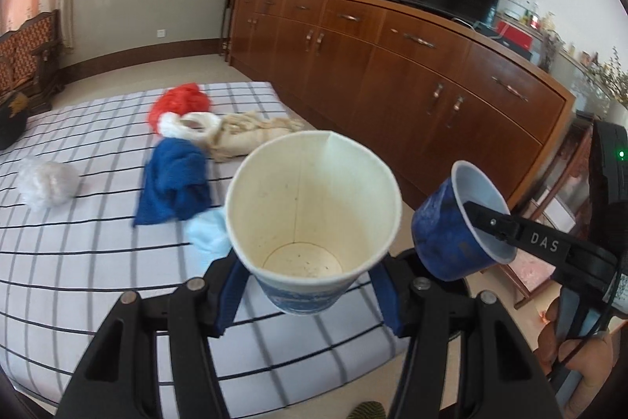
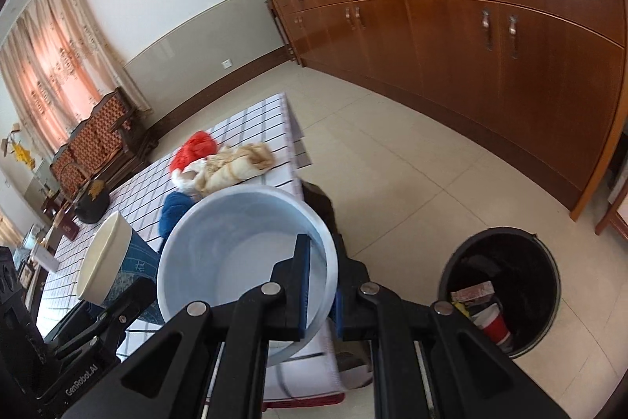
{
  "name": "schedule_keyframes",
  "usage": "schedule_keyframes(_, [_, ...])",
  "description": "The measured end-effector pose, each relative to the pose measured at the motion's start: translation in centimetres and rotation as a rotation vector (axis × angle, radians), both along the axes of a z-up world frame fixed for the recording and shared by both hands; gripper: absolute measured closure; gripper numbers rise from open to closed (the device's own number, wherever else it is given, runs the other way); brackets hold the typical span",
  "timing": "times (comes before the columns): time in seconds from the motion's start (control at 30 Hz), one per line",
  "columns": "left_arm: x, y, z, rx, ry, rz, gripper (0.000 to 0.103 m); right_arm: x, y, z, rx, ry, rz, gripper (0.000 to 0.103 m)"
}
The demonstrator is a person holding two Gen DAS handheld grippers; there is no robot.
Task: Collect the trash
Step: 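Carry the paper cup and blue bowl over the black bin with both tools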
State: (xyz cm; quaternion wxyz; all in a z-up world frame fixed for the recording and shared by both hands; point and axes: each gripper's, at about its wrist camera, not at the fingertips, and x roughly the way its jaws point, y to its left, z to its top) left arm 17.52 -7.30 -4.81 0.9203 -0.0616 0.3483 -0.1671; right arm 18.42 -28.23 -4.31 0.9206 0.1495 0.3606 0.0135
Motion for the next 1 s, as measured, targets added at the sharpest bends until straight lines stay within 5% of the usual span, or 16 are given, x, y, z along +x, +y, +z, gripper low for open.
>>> schedule_keyframes(0.63, [1.6,-16.1,-2.5,0.010,0.101,-0.249,0.044,-3.2,-17.4,-3.6,0.015,0.083,-0.296,0.093])
schedule_keyframes(1.0, [2.4,-21.4,-8.4,0.053,0.224,-0.289,0.044,-1.4,-23.2,-9.3,0.029,0.242,-0.386,0.093])
